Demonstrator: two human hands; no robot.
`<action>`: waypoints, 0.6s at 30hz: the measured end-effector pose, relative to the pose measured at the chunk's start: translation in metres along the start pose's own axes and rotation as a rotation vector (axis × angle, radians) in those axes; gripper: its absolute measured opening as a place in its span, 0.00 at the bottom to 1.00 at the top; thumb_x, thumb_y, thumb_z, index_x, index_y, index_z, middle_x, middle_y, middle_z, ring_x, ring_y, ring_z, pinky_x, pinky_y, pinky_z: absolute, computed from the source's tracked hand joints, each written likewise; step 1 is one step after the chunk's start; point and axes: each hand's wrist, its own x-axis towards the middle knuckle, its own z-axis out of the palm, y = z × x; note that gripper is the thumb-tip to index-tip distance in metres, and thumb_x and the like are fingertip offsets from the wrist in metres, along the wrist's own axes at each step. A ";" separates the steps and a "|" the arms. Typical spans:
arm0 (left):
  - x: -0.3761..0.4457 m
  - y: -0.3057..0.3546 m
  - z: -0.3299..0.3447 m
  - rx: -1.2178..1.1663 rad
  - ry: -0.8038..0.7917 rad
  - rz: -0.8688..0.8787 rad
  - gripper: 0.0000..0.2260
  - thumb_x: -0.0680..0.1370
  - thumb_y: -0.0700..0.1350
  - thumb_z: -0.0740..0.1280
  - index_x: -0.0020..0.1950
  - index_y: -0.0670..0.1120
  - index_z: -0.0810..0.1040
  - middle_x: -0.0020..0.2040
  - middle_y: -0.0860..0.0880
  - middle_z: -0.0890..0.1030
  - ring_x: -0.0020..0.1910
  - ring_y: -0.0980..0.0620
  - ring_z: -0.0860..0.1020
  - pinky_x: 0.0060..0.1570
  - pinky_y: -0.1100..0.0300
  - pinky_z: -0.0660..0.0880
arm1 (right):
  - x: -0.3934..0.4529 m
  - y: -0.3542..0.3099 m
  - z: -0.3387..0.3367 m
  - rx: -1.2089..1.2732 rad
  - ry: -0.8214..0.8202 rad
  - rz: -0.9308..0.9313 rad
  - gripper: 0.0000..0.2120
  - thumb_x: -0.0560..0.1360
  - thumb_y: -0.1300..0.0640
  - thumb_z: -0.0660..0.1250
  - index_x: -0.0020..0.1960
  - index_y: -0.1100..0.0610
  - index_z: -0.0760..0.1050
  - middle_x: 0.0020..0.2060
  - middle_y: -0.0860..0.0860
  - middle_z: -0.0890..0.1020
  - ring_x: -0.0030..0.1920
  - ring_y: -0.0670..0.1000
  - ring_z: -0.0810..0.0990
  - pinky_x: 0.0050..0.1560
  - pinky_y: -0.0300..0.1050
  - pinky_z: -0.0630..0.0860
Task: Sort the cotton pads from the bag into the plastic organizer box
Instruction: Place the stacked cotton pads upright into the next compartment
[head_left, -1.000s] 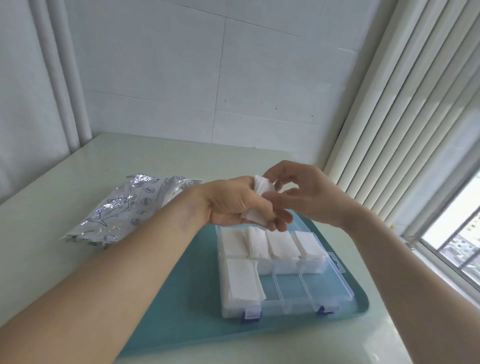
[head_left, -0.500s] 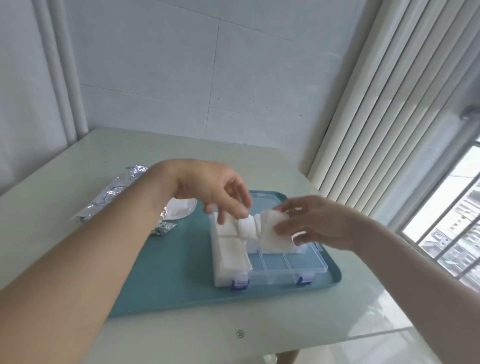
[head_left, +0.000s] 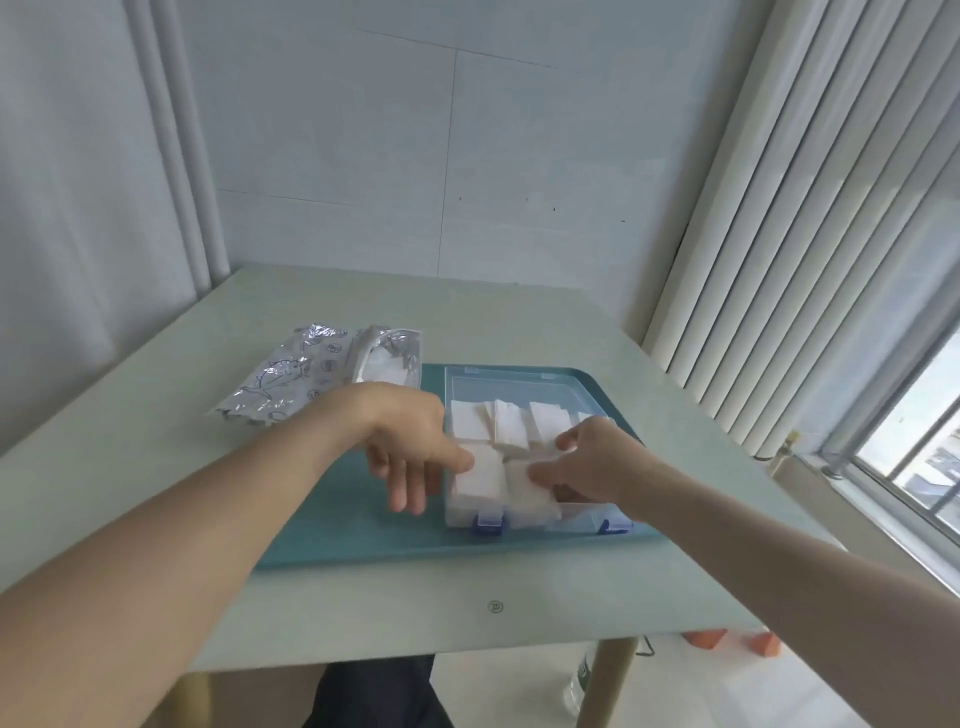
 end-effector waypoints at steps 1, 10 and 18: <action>0.000 -0.001 0.003 -0.041 -0.002 0.010 0.18 0.82 0.54 0.61 0.46 0.40 0.81 0.41 0.43 0.86 0.29 0.51 0.82 0.24 0.65 0.67 | 0.000 0.000 0.000 -0.013 0.011 0.001 0.21 0.73 0.54 0.76 0.61 0.64 0.76 0.44 0.56 0.86 0.43 0.54 0.86 0.54 0.47 0.81; -0.006 -0.002 0.016 -0.191 0.003 0.027 0.18 0.83 0.51 0.61 0.45 0.40 0.81 0.39 0.43 0.86 0.27 0.52 0.81 0.23 0.65 0.68 | -0.008 -0.007 0.004 -0.321 0.076 -0.150 0.21 0.68 0.52 0.78 0.28 0.58 0.70 0.23 0.50 0.73 0.27 0.50 0.68 0.28 0.41 0.63; -0.009 0.008 0.021 -0.191 -0.003 -0.003 0.18 0.84 0.50 0.59 0.47 0.39 0.81 0.40 0.43 0.86 0.27 0.51 0.81 0.24 0.65 0.69 | -0.006 -0.010 -0.002 -0.405 0.006 -0.185 0.09 0.70 0.60 0.73 0.36 0.58 0.73 0.32 0.51 0.76 0.32 0.52 0.72 0.34 0.37 0.68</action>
